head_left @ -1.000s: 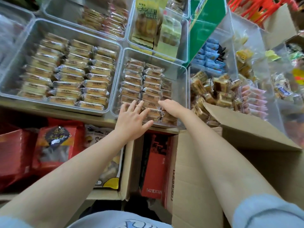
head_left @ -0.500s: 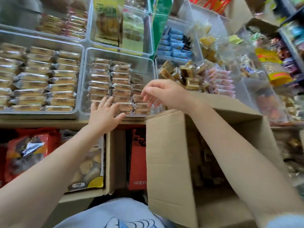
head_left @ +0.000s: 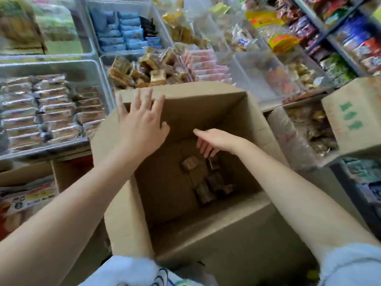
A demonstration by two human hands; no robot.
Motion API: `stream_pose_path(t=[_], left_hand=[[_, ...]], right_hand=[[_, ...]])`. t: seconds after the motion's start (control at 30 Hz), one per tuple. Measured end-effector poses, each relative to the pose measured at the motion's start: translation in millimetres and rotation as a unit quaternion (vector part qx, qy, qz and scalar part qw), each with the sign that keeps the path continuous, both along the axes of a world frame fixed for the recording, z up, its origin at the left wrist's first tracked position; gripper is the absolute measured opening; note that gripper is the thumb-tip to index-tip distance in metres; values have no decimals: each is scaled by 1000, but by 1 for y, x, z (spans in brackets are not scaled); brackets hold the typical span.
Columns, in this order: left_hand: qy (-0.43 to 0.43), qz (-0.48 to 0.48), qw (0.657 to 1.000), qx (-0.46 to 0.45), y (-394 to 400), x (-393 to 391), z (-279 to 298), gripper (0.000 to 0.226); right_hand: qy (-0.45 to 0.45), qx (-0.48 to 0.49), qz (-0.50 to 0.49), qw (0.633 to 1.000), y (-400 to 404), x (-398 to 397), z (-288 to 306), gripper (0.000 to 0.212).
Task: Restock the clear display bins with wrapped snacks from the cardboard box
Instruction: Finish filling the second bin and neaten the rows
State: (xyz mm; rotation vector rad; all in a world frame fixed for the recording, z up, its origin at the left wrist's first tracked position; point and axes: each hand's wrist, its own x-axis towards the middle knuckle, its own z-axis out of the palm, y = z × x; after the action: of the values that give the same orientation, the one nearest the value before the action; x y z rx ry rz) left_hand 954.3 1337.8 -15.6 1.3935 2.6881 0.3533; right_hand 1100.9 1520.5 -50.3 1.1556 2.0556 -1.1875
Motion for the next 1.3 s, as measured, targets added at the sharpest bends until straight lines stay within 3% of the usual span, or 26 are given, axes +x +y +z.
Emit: stream_pose_path(t=[0.1,0.2,0.37,0.53,0.63,0.7,0.8,1.0,1.13,1.3], left_hand=[[-5,104,992,-69,4,-5,-13,73],[-7,126,990,-63,18,6,-15,73],[9,160,985,-58,43,24,-21,72],[16,167,984,-65,51,20,-24,71],[23,159,985,-68,47,18,-26,71],[21,150,986,-62,42,17,-26,71],[-4,131,991,-39,34,15,-22,71],[-109,0,987,117,5,25,3,75],[-331,-14,906,264,-15,18,21,70],[-569,122,698,417,-60,-42,22,39]], right_hand=[[-49,-35,4,998,18,-2,-36,59],[-88,-69,-1,994,37,-4,-87,51],[-211,-162,-64,962,38,-1,-167,67],[-188,-165,-119,961,31,6,-213,53],[-121,-185,-121,968,37,-3,-187,47],[-76,-247,-120,959,44,-11,-152,55],[13,-338,-68,939,49,-16,-90,44],[214,-453,-15,865,32,-23,23,44],[275,-474,25,836,-6,-48,64,47],[284,-450,66,844,-58,-98,97,44]])
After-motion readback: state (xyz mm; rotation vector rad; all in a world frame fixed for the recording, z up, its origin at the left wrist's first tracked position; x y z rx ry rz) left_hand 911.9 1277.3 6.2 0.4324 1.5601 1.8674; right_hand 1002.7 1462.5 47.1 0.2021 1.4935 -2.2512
